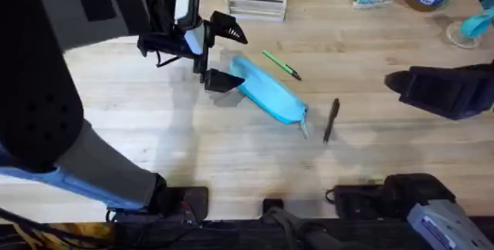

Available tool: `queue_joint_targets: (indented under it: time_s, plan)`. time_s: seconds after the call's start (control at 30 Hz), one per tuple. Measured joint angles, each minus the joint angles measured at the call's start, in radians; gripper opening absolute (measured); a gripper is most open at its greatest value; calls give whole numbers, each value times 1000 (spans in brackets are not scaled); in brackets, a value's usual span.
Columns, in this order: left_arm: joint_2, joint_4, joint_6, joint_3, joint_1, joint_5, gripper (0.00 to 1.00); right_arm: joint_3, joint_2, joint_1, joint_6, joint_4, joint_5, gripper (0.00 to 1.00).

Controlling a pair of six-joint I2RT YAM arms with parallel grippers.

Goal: Unzip the bag, pick up the pens from the table one at a time and place them inside, then zip the bag closed.

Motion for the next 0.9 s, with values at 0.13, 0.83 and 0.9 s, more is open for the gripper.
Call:
queue_joint_targets:
  time_s: [0.13,0.83,0.9]
  plan:
    - [0,-1,0,0,0,-5,993,0,0,0,0,5,0,997]
    - [0,-11,-7,1,0,-38,44,0,0,0,79,-52,-99,997]
    - [0,-11,-7,1,0,-38,44,-6,0,0,82,-106,-108,997]
